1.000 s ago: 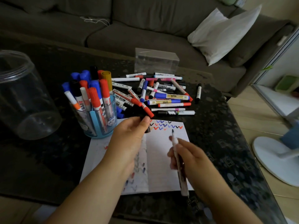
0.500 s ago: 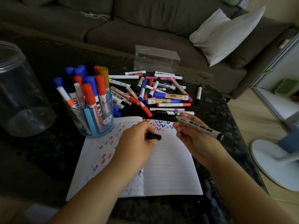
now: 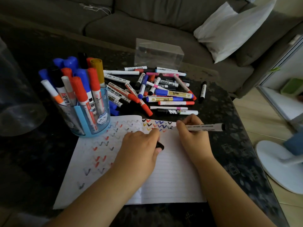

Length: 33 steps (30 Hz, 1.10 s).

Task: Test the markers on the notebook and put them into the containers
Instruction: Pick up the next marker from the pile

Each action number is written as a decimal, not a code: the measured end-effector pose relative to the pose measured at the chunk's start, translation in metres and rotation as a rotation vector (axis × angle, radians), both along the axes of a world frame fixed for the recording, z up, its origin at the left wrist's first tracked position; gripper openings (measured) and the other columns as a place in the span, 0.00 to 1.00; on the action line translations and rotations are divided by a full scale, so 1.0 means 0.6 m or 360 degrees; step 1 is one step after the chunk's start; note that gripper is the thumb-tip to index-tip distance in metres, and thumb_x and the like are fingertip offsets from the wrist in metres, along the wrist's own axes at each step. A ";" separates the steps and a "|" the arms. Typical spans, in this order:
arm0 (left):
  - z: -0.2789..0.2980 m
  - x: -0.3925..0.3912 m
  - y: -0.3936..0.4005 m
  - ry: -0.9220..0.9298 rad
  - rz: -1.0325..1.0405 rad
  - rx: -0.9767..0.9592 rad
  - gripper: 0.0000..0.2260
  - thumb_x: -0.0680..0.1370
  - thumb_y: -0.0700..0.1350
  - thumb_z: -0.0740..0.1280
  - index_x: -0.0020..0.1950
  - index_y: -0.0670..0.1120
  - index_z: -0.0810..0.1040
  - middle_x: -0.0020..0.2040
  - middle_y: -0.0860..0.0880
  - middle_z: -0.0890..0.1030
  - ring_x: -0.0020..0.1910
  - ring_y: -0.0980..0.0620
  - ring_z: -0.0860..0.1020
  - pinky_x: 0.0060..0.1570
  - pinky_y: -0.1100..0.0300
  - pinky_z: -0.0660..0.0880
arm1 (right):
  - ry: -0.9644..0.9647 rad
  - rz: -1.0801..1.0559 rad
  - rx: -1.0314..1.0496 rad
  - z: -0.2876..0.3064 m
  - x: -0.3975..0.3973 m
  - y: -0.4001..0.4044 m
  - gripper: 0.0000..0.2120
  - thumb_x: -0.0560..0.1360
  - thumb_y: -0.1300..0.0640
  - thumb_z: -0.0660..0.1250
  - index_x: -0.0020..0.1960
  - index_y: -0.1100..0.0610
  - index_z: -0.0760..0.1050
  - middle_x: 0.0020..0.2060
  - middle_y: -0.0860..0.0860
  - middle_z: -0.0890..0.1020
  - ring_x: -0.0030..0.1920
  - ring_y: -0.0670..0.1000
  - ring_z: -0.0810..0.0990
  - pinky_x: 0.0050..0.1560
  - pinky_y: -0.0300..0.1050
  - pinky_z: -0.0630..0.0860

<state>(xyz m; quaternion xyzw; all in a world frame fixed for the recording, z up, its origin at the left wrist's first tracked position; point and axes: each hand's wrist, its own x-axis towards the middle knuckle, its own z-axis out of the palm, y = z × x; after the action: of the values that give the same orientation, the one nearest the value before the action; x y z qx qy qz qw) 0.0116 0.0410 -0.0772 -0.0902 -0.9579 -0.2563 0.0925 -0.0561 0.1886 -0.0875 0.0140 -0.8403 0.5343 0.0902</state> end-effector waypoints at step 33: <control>0.015 -0.002 -0.013 -0.0210 0.0221 0.0833 0.09 0.79 0.48 0.62 0.58 0.52 0.75 0.50 0.55 0.81 0.49 0.58 0.78 0.44 0.73 0.70 | -0.0257 -0.0162 -0.0345 0.022 0.007 0.006 0.09 0.75 0.53 0.68 0.40 0.58 0.73 0.29 0.49 0.74 0.28 0.43 0.70 0.31 0.36 0.71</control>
<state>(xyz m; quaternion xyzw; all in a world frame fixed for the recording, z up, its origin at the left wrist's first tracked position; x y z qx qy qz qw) 0.0102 0.0331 -0.0684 0.0194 -0.8669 -0.4935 0.0673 -0.0521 0.1919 -0.0744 -0.0816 -0.7819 0.6160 0.0502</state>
